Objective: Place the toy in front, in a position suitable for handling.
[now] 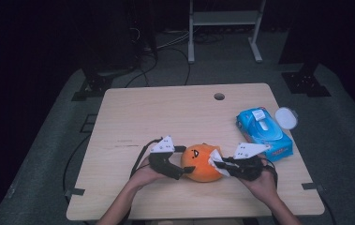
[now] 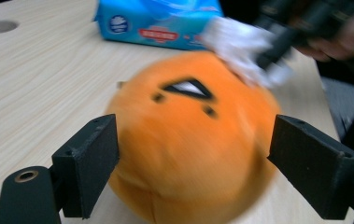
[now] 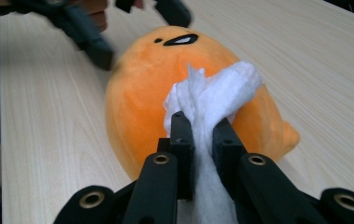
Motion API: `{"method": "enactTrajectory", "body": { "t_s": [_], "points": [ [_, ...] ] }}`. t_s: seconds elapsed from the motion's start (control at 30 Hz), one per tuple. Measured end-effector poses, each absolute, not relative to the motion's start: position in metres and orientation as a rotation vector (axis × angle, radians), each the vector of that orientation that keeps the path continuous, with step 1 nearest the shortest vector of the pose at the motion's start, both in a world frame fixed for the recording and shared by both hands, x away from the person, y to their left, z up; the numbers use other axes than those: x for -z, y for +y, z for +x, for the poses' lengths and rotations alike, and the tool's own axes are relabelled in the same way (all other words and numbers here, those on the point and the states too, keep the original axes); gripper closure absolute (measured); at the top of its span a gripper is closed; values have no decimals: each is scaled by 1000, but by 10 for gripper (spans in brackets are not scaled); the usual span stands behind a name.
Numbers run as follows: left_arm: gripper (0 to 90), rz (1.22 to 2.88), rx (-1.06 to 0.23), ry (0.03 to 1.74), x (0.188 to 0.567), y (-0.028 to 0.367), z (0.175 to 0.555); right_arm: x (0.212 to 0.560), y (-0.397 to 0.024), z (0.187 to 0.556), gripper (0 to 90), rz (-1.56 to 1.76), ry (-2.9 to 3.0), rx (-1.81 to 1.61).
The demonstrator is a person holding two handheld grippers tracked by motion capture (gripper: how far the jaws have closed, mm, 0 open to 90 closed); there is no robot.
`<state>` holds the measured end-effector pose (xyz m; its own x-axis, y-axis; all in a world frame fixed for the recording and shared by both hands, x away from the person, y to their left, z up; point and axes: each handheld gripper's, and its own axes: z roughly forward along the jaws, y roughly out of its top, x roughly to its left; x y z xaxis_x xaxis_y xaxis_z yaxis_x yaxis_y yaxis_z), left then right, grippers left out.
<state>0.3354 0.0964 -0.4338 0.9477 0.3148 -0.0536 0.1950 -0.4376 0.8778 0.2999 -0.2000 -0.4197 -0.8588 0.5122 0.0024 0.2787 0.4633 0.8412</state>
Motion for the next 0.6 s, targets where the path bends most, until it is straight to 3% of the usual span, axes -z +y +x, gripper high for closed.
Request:
{"method": "enactTrajectory", "body": {
  "t_s": [0.07, 0.17, 0.37, 0.6],
  "points": [
    [246, 2061, -176, 371, 436, 94, 336, 418, -201, 301, 810, 697, 2452, -1358],
    [308, 2025, -157, 396, 437, 92, 339, 411, -189, 296, 811, 626, 2443, -1362],
    [310, 2045, -171, 416, 439, 89, 339, 405, -153, 296, 810, 485, 2472, -1286],
    [301, 2045, -159, 404, 441, 89, 341, 408, -188, 311, 810, 635, 2412, -1257]
  ]
}}
